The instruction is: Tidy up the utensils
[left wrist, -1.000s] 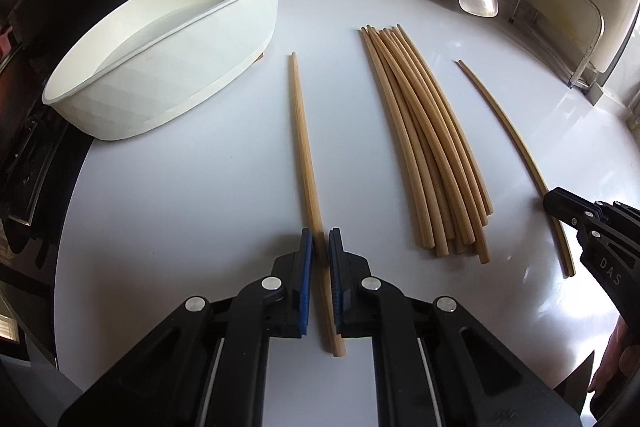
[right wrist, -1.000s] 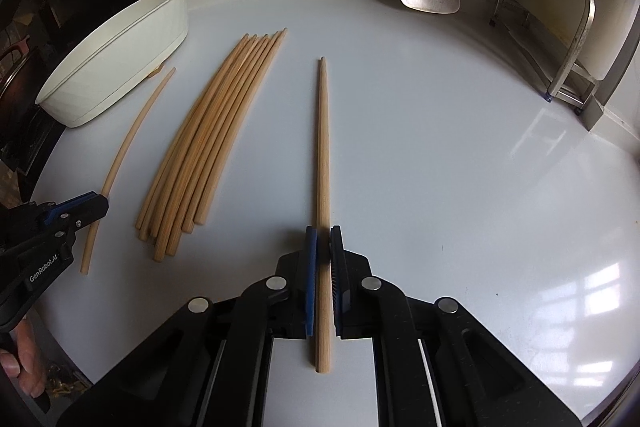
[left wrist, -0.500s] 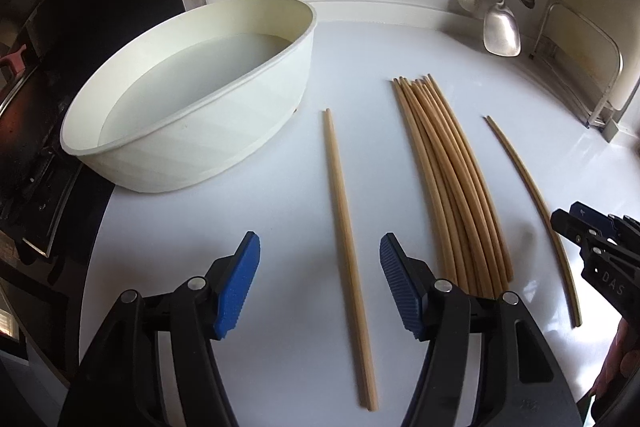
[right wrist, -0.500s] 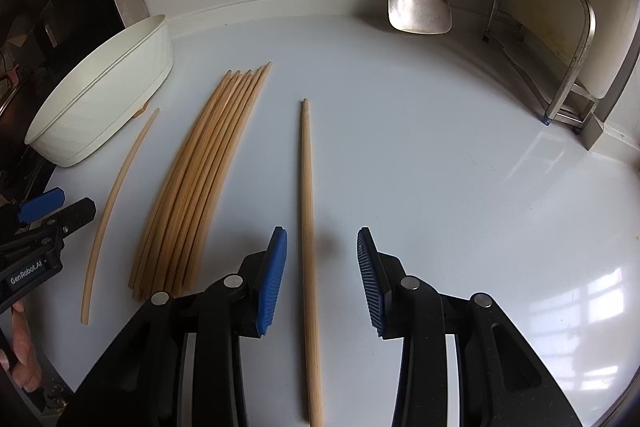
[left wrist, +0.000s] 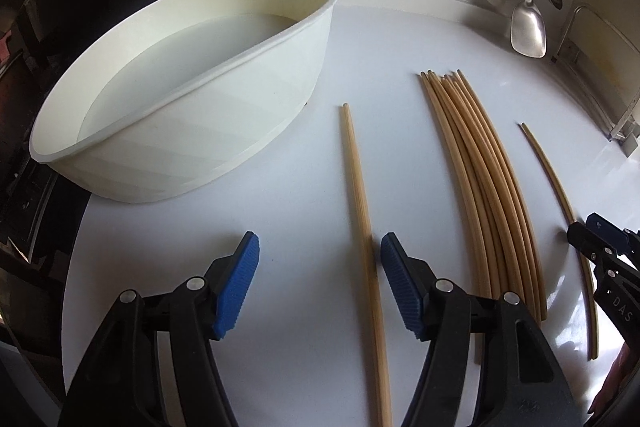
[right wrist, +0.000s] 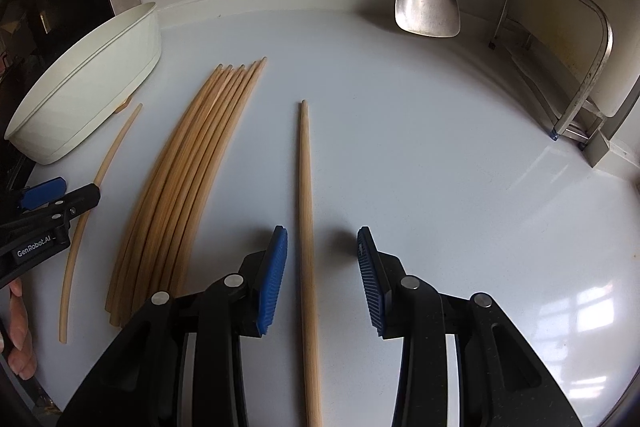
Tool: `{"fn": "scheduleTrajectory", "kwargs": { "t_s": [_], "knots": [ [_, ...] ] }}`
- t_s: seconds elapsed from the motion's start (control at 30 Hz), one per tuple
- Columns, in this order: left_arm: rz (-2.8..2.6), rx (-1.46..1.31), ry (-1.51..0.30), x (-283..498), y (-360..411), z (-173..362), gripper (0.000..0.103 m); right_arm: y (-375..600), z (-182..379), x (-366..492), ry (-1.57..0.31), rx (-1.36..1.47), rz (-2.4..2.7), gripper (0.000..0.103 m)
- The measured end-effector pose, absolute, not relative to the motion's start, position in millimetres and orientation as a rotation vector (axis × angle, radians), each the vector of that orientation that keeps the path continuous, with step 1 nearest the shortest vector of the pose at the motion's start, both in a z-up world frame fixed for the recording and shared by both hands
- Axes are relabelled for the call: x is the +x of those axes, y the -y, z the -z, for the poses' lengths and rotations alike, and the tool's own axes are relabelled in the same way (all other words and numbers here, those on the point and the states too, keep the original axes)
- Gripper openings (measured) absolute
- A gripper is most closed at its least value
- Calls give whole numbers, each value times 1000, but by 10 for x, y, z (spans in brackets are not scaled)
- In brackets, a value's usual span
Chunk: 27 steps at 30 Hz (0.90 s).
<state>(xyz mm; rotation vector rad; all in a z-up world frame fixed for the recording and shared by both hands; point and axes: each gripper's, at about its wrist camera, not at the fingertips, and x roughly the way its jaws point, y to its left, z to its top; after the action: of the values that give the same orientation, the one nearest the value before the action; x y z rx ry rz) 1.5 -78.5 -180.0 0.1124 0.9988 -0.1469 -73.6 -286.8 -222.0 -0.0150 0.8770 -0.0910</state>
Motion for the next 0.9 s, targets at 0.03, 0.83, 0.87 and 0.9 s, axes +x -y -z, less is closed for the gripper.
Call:
{"fn": "scheduleTrajectory", "kwargs": {
  "t_s": [0.03,0.83,0.87,0.9],
  "knots": [
    [153,115,-1002,-1,808,1801,62,2862,2219,-742,-879,-16,89,35],
    [267,103,-997,-337,1009,1292,7,2928,1868,-954,-852,58,42,6],
    [264,95,-989,-348,994,1179,7,2933,1775,-967,-842,63,37,6],
    [262,86,-984,-349,973,1070,7,2934,1682,-977,-832,65,33,6]
  ]
}}
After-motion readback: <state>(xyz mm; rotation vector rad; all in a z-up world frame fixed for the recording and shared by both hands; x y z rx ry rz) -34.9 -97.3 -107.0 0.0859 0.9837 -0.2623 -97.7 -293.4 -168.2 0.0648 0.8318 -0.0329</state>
